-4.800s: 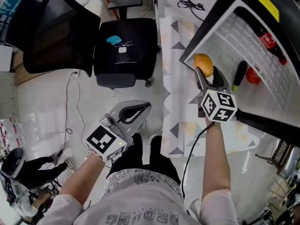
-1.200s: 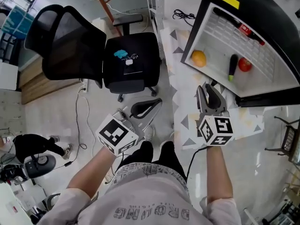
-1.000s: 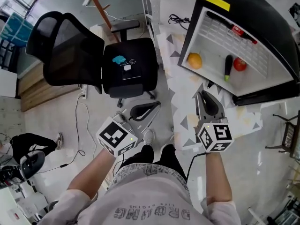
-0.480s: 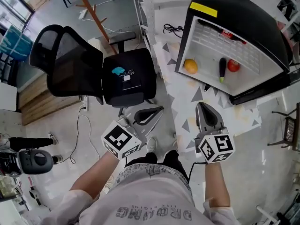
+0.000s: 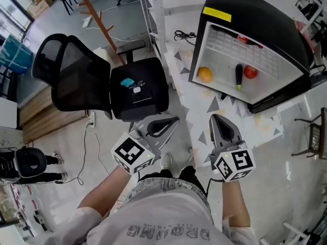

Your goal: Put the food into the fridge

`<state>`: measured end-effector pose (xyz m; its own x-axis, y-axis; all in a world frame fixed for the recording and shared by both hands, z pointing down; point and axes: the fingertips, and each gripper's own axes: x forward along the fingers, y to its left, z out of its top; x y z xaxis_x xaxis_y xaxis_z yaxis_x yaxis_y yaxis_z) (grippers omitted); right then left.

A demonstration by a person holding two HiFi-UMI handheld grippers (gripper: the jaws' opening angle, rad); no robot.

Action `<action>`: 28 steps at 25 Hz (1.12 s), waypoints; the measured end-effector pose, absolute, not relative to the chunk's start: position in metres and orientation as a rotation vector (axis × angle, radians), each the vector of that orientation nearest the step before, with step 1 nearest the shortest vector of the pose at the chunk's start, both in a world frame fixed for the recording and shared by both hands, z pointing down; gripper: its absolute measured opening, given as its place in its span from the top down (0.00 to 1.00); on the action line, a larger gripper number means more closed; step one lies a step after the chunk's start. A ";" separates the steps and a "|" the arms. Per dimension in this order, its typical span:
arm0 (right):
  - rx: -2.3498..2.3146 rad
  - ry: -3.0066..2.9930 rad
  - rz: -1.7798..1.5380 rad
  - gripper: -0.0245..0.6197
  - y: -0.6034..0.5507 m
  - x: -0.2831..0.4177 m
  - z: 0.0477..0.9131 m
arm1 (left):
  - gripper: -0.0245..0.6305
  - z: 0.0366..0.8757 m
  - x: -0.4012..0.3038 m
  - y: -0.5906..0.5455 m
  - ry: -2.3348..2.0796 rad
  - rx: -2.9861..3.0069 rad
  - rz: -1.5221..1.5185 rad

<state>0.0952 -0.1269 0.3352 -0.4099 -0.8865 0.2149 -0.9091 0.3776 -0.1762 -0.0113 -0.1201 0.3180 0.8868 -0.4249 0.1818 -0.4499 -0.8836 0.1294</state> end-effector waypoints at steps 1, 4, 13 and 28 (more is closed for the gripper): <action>1.659 -2.537 0.410 0.95 -0.126 0.095 0.334 | 0.95 0.317 -0.012 -0.121 -0.674 2.887 0.219; 1.663 -2.535 0.409 0.95 -0.126 0.094 0.331 | 0.95 0.315 -0.013 -0.122 -0.672 2.889 0.214; 1.651 -2.543 0.401 0.96 -0.127 0.092 0.330 | 0.95 0.313 -0.012 -0.126 -0.678 2.894 0.200; 1.621 -2.554 0.408 0.96 -0.126 0.094 0.331 | 0.95 0.313 -0.009 -0.123 -0.702 2.884 0.200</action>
<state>0.0940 -0.1257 0.3314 -0.4331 -0.8752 0.2157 -0.8988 0.4013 -0.1763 -0.0094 -0.1230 0.3127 0.8803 -0.4434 0.1688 -0.4658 -0.8754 0.1292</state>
